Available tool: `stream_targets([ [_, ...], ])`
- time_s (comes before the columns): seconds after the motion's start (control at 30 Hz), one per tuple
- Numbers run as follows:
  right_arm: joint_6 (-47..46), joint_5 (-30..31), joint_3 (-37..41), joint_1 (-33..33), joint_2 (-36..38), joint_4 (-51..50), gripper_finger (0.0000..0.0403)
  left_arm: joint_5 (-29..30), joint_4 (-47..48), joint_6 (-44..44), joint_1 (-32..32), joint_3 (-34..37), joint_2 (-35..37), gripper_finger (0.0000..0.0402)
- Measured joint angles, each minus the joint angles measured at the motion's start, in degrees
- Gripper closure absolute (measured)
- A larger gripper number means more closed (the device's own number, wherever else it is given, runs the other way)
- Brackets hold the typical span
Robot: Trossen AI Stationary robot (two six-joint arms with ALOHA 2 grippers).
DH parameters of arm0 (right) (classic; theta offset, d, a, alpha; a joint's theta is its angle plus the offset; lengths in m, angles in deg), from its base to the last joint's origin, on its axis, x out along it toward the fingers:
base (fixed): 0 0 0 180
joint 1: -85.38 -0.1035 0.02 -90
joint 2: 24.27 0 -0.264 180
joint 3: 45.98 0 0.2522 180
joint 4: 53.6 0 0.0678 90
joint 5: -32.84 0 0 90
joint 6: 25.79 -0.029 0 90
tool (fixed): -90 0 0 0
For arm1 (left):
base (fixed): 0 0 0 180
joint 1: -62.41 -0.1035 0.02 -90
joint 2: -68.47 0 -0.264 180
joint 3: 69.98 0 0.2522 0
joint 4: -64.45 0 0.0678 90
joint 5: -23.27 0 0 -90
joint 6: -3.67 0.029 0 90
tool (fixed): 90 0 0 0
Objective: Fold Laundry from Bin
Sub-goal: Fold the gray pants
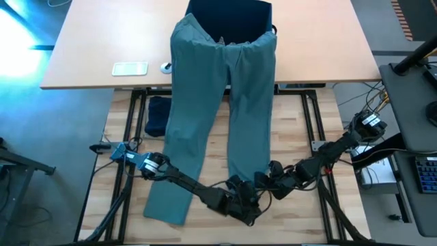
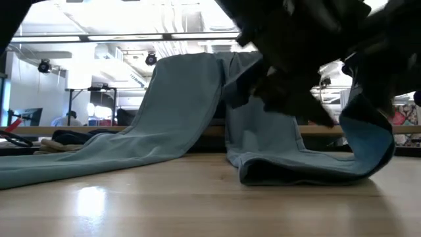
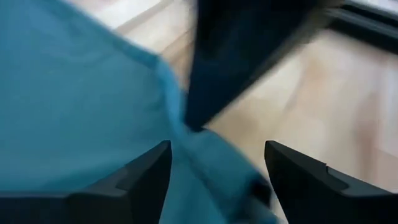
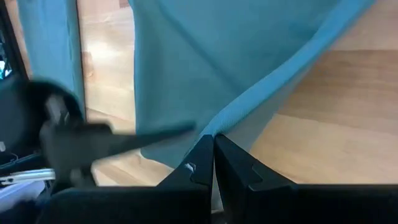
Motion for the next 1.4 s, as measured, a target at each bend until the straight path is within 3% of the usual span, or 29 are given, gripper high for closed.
stream_targets([
  [0.13,0.35,0.54,0.09,0.07,0.0,0.04,0.0394,-1.12,2.42,-2.15,-0.93,0.02,0.0,0.0161],
  [0.23,0.84,0.77,0.09,-0.04,0.0,0.49,0.0394,-5.9,2.37,-2.21,-1.52,-0.26,0.0,0.0183],
  [0.33,2.76,1.55,0.09,0.02,0.05,0.85,0.0394,-7.04,2.6,-2.41,-1.92,-0.42,0.0,0.024],
  [0.5,7.36,1.74,-0.65,-0.46,0.31,0.8,0.0377,-9.66,3.35,-2.41,-1.75,-0.44,1.12,0.0381],
  [0.63,14.95,1.02,-2.82,-0.84,2.13,-2.09,0.0329,-10.49,7.61,-6.33,-0.74,-0.55,3.42,0.039],
  [0.77,33.4,2.46,-6.47,-0.84,6.66,-9.59,0.0275,-9.87,16.37,-10.56,1.85,-0.55,6.75,0.0399],
  [1.0,84.86,4.81,-16.3,0.16,11.41,-26.69,0.0228,-9.94,28.29,-15.83,8.07,-0.55,13.21,0.0401],
  [1.13,99.03,5.25,-20.64,5.02,9.91,-32.47,0.0224,-9.38,38.8,-25.34,11.09,-0.55,17.14,0.0401],
  [1.4,129.79,3.98,-22.61,13.74,4.07,-34.02,0.0222,-5.29,57.25,-38.75,17.28,-0.46,25.14,0.0401],
])
